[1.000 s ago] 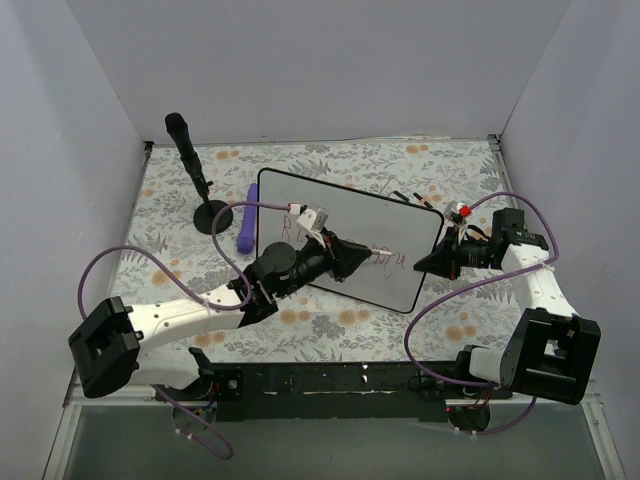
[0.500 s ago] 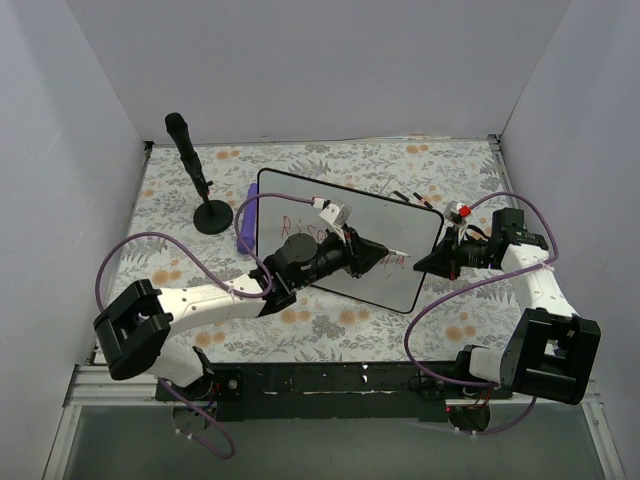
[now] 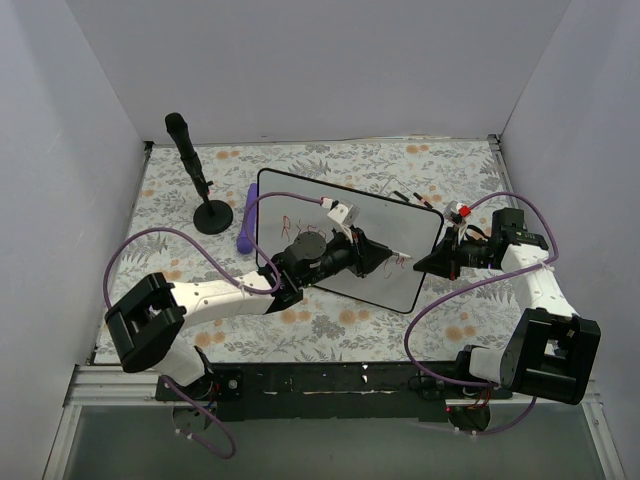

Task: Write a sentence on the whiteboard
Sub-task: Write with the whiteboard marker without the cap on the whiteboard.

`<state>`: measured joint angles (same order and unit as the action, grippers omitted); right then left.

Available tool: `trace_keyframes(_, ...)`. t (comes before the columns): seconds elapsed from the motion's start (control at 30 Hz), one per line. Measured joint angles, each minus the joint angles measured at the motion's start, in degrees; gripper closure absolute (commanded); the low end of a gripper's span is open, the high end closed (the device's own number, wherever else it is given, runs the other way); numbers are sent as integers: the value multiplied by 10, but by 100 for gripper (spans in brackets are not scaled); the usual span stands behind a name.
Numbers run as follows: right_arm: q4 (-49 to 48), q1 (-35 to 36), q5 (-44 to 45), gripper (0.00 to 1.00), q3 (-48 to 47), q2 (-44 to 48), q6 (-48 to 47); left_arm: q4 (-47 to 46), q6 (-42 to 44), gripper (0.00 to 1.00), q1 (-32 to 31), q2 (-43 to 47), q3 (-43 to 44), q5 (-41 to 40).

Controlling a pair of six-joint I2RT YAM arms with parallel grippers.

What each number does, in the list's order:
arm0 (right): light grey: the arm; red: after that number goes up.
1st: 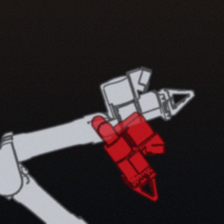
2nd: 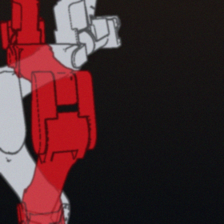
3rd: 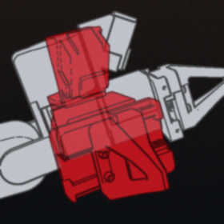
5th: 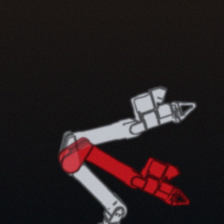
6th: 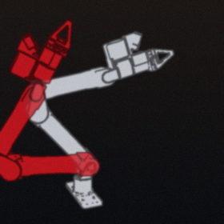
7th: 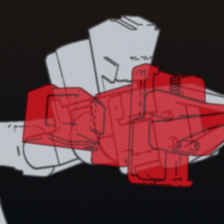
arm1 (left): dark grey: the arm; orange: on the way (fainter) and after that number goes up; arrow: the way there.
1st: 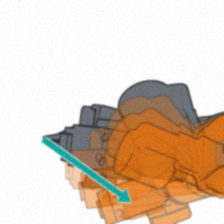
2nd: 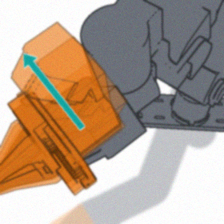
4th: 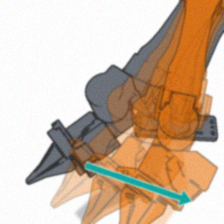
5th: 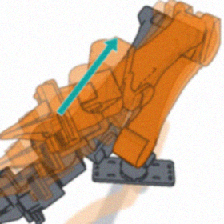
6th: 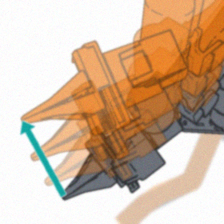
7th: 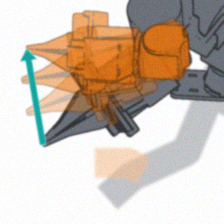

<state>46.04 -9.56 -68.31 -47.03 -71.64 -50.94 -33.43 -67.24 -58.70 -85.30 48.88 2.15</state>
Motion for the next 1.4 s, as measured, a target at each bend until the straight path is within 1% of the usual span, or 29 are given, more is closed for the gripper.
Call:
trace_keyframes(0.43, 0, 0, 0, 99, 0, 0, 0, 12, 11, 100, 0, -4, 12, -33)
trace_keyframes(0.97, -1, 0, 1, 99, 0, 0, 0, 17, 14, 100, 0, -17, 33, -31)
trace_keyframes(1.4, -1, 0, 2, 99, 0, 0, 0, 17, 16, 100, 0, -16, 33, -35)
